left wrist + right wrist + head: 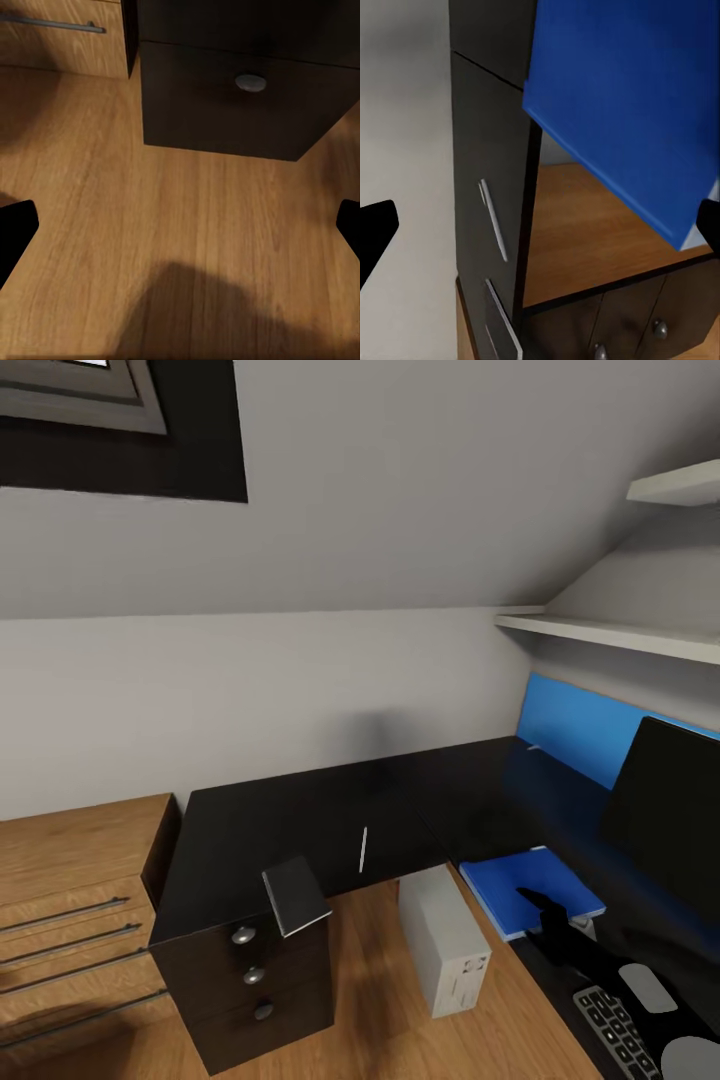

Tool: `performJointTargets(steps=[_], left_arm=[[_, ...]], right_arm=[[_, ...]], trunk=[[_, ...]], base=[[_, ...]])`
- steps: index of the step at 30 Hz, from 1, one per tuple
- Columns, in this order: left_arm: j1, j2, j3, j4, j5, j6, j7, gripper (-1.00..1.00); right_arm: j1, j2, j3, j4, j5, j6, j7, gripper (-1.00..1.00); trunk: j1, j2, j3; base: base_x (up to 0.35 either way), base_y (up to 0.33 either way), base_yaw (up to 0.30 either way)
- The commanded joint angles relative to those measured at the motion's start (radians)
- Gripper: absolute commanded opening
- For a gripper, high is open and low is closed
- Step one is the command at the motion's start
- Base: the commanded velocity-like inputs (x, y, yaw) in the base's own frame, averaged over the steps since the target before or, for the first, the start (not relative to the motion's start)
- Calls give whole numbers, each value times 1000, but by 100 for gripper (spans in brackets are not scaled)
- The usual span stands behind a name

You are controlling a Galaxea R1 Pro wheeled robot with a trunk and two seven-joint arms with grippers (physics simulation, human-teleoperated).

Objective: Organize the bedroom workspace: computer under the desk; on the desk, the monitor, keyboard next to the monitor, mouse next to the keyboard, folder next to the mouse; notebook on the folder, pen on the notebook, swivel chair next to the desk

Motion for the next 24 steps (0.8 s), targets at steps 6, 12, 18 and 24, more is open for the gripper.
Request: performJointTargets(steps=[6, 12, 18, 24], left_arm=[[-1, -1, -2, 1, 6, -2, -2, 100], [-1, -1, -2, 1, 6, -3, -3, 100], [-1, -1, -2, 1, 6, -2, -3, 100], [-1, -1, -3, 1, 5, -2, -4, 100]], right_arm=[[-1, 0, -5, 1, -1, 8, 1, 100], [-1, 0, -5, 2, -1, 8, 1, 100], [-1, 0, -6, 1, 0, 8, 4, 100], [-1, -1, -6, -1, 2, 8, 19, 100]], trunk=[[0, -1, -1], [0, -1, -1], [0, -1, -1], [0, -1, -1]], base=[[-11, 0, 0], [-2, 0, 0], [0, 0, 0], [0, 0, 0]])
